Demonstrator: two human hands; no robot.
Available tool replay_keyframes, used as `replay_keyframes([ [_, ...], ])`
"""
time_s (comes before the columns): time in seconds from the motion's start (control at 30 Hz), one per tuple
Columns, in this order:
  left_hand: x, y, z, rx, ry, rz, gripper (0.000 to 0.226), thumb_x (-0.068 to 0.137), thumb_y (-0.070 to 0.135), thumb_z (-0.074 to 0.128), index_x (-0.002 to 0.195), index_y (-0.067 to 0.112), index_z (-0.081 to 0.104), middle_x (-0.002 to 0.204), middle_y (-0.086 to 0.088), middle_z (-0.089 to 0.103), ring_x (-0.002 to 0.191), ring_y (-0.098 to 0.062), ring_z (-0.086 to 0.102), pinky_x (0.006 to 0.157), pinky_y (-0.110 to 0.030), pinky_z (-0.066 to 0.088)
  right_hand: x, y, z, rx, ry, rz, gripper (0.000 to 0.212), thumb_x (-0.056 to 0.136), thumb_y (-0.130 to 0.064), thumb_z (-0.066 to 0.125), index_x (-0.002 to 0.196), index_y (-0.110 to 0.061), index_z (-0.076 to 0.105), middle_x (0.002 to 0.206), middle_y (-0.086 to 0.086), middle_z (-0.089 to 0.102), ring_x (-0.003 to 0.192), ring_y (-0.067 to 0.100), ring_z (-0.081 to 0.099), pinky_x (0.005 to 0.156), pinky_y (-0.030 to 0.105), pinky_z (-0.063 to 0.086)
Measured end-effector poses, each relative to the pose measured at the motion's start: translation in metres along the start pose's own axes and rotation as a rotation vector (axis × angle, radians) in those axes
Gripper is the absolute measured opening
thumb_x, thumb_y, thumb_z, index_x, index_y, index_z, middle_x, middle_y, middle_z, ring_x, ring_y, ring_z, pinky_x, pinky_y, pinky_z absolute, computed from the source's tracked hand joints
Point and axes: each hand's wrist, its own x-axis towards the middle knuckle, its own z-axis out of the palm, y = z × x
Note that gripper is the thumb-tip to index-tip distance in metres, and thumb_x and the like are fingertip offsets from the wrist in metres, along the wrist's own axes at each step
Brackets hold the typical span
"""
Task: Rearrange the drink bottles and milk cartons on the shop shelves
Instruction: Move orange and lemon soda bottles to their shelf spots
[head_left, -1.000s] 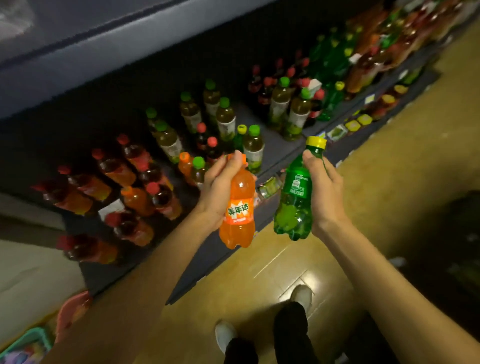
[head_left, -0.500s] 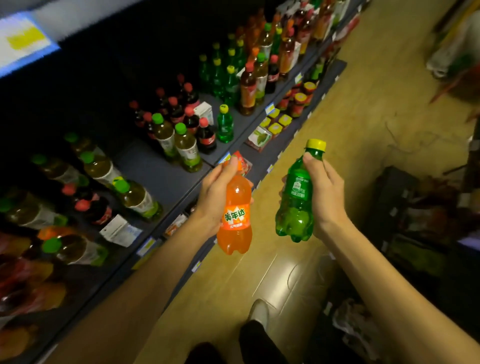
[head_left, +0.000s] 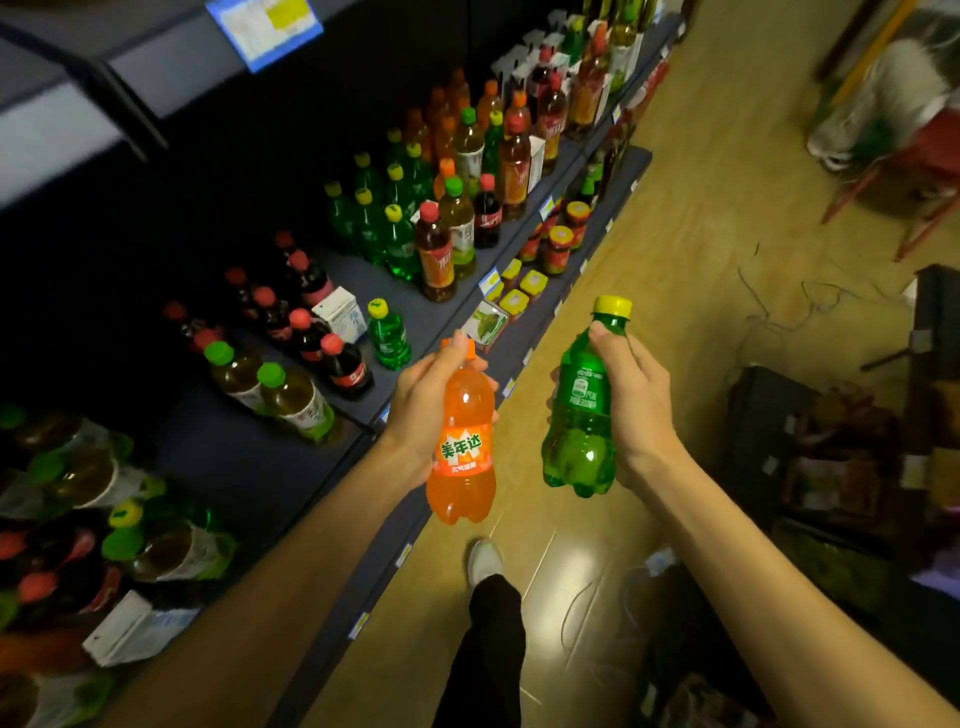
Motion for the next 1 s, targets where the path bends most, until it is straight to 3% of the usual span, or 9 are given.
replay_keyframes([
  [0.27,0.1,0.042,0.011,-0.058,0.032,-0.024,0.052,0.07,0.058,0.062,0.085,0.008,0.066,0.076,-0.012,0.07,0.057,-0.027,0.065,0.057,-0.031,0.054,0.117,-0.021,0.036,-0.045,-0.03,0.034,0.019,0.075,-0.043,0.072,0.067,-0.028,0.065,0.082,0.021,0.06,0.071,0.032,0.058,0.068,0.049,0.048],
  [0.4,0.142,0.054,0.007,-0.019,0.091,-0.036,0.056,0.068,0.064,0.062,0.089,0.012,0.068,0.078,-0.008,0.072,0.061,-0.025,0.068,0.061,-0.032,0.053,0.169,-0.025,0.052,-0.034,-0.061,0.073,0.021,0.079,-0.039,0.071,0.076,-0.019,0.063,0.081,0.02,0.059,0.07,0.032,0.058,0.066,0.047,0.05],
  [0.53,0.174,0.064,0.005,-0.015,0.158,-0.046,0.058,0.067,0.068,0.06,0.088,0.014,0.069,0.08,-0.007,0.073,0.064,-0.026,0.069,0.063,-0.034,0.052,0.21,-0.03,0.066,-0.033,-0.106,0.113,0.02,0.077,-0.04,0.072,0.074,-0.022,0.064,0.081,0.017,0.059,0.068,0.028,0.058,0.068,0.045,0.049],
  [0.8,0.226,0.083,0.026,-0.137,0.328,-0.042,0.049,0.066,0.068,0.067,0.08,0.022,0.075,0.083,-0.009,0.074,0.067,-0.028,0.07,0.068,-0.038,0.055,0.301,-0.05,0.088,-0.094,-0.334,0.157,0.023,0.092,-0.03,0.067,0.069,-0.026,0.066,0.072,0.005,0.063,0.068,0.025,0.061,0.071,0.045,0.048],
  [0.9,0.242,0.087,0.044,-0.225,0.426,-0.038,0.059,0.065,0.066,0.069,0.092,0.014,0.071,0.085,-0.013,0.073,0.068,-0.029,0.07,0.064,-0.037,0.056,0.341,-0.06,0.087,-0.16,-0.444,0.16,0.026,0.093,-0.031,0.065,0.068,-0.032,0.07,0.071,-0.004,0.067,0.074,0.023,0.063,0.079,0.051,0.052],
  [1.0,0.255,0.091,0.072,-0.31,0.522,-0.027,0.056,0.071,0.058,0.064,0.096,0.008,0.068,0.085,-0.015,0.072,0.069,-0.03,0.069,0.059,-0.034,0.057,0.377,-0.074,0.08,-0.207,-0.524,0.179,0.019,0.091,-0.032,0.067,0.073,-0.032,0.073,0.073,-0.003,0.066,0.076,0.022,0.062,0.077,0.045,0.049],
])
